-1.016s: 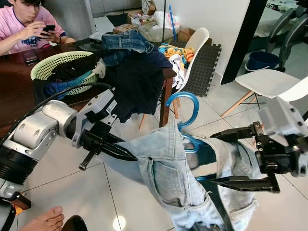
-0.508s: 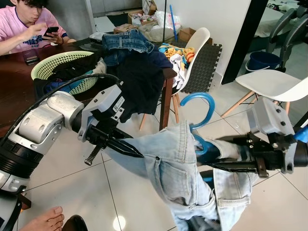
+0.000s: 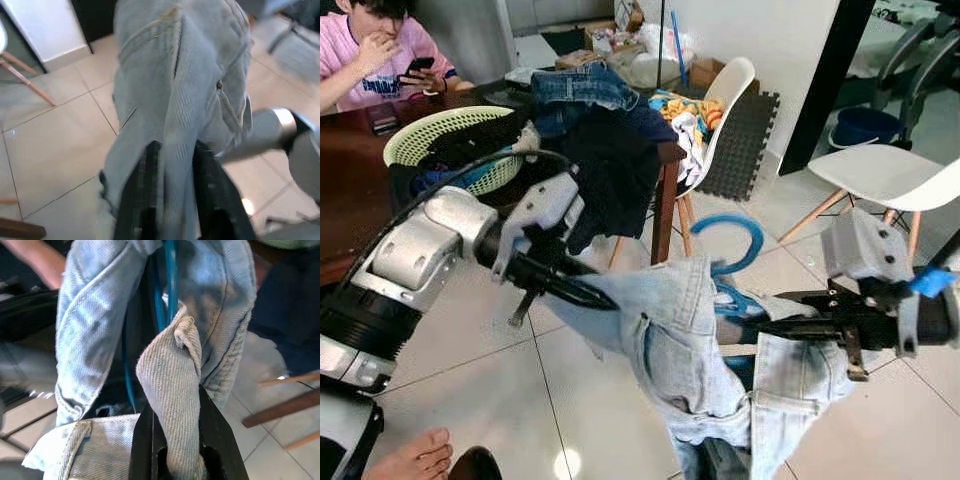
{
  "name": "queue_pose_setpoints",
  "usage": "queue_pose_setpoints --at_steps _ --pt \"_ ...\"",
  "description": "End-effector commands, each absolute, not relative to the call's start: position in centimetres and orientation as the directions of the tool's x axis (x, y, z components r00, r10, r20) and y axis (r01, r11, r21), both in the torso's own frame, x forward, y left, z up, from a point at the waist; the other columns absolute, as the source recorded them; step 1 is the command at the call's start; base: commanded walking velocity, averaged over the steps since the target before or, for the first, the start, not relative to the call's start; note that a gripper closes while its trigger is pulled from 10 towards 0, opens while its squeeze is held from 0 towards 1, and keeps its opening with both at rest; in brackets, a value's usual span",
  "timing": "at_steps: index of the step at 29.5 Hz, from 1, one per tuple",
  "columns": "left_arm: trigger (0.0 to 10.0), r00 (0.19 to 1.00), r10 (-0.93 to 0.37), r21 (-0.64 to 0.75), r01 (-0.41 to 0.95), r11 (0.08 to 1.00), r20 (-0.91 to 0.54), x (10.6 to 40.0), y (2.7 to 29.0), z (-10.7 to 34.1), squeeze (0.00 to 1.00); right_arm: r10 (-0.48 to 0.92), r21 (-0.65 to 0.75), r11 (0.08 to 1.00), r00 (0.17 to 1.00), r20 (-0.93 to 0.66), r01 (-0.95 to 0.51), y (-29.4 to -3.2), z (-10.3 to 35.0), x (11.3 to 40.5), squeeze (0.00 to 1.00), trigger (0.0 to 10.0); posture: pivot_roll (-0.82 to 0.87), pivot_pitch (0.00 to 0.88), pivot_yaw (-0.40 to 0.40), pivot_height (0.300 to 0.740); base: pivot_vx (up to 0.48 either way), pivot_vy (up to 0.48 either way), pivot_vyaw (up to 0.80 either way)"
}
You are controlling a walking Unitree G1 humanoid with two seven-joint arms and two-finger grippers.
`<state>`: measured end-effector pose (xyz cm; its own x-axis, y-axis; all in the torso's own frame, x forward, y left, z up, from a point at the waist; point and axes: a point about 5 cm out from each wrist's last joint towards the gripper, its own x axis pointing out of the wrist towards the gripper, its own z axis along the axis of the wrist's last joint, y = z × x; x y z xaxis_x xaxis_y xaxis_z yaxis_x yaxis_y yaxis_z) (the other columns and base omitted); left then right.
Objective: Hang hanger
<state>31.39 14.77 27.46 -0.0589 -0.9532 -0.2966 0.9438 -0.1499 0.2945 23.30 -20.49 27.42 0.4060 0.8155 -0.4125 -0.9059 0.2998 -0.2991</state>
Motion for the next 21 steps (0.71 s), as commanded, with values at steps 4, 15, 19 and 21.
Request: queue_pose_setpoints --at_steps 4,15,19,21 --pt "10.0 -0.025 -0.976 0.235 0.969 -0.077 -0.218 31.9 15.0 26.7 1.00 0.808 -0.314 0.341 0.447 -0.383 -0.886 -20.5 27.3 23.5 0.00 0.0 -0.06 0.100 0.030 0.740 0.000 0.000 0.00" --pt "10.0 0.339 -0.933 0.109 0.939 0.327 -0.120 34.1 20.5 22.5 1.00 0.645 -0.265 0.585 0.638 -0.421 -0.766 -24.2 23.1 24.6 0.00 0.0 -0.06 0.088 0.024 0.740 0.000 0.000 0.00" --pt "10.0 0.497 -0.855 0.119 0.867 0.483 -0.150 34.6 22.6 21.3 1.00 0.590 -0.265 0.620 0.661 -0.463 -0.739 -25.2 21.9 24.6 0.00 0.0 -0.06 0.083 0.022 0.740 0.000 0.000 0.00" --pt "10.0 0.582 -0.801 0.122 0.813 0.569 -0.139 35.1 23.2 21.0 1.00 0.550 -0.263 0.663 0.694 -0.465 -0.701 -25.8 21.4 24.9 0.00 0.0 -0.06 0.079 0.021 0.740 0.000 0.000 0.00"
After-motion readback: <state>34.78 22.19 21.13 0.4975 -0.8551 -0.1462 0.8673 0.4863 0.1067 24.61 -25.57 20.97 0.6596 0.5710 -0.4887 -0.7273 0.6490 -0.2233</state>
